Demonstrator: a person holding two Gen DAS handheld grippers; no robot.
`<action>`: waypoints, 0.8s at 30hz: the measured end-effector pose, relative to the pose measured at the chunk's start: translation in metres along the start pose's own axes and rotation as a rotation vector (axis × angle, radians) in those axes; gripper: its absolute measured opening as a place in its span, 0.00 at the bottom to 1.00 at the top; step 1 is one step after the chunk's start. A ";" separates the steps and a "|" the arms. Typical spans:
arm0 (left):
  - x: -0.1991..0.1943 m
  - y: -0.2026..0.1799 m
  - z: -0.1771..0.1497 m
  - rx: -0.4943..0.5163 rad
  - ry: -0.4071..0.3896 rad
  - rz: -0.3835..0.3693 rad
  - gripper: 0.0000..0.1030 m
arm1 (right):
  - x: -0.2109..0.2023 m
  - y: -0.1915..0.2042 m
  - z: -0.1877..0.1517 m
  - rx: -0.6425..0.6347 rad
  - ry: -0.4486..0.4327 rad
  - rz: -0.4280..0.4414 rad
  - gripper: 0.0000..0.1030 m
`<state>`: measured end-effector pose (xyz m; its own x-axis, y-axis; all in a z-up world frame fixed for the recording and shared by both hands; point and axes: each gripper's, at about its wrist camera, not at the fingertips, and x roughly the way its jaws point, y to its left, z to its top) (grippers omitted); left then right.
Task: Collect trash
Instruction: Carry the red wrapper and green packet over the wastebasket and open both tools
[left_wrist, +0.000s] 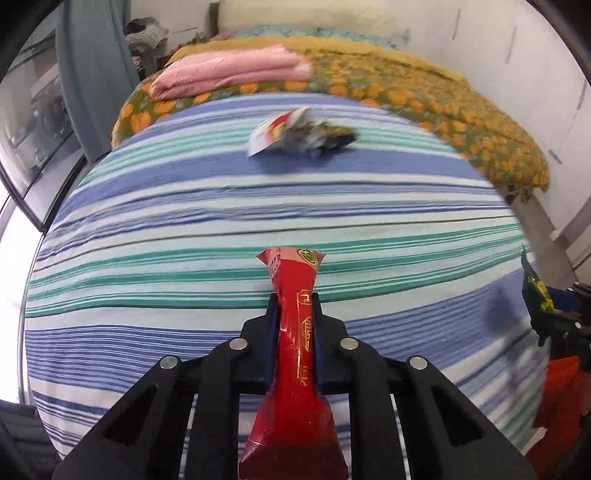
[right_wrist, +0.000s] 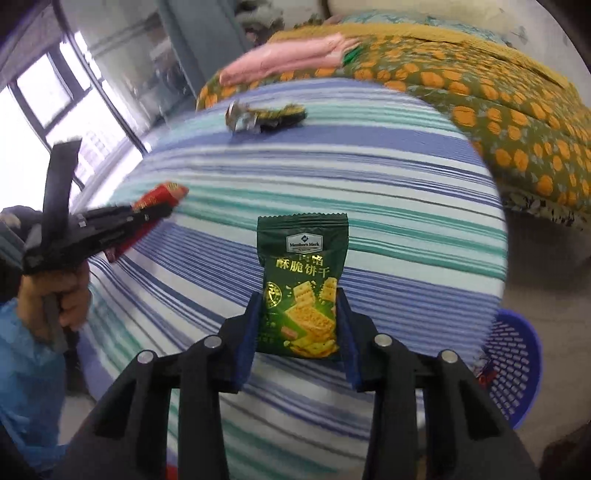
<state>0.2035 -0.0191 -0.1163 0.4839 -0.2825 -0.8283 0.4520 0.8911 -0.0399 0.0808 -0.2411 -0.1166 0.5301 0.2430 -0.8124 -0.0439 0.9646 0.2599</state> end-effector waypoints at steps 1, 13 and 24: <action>-0.006 -0.010 0.001 0.011 -0.013 -0.018 0.13 | -0.008 -0.008 -0.003 0.020 -0.014 0.006 0.37; -0.038 -0.214 -0.004 0.228 -0.037 -0.337 0.12 | -0.102 -0.176 -0.068 0.251 -0.134 -0.307 0.37; 0.034 -0.390 -0.020 0.329 0.104 -0.448 0.12 | -0.092 -0.270 -0.114 0.468 -0.130 -0.330 0.37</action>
<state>0.0290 -0.3693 -0.1404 0.1220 -0.5569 -0.8216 0.8143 0.5294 -0.2379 -0.0531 -0.5122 -0.1713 0.5528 -0.1053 -0.8266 0.5040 0.8323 0.2310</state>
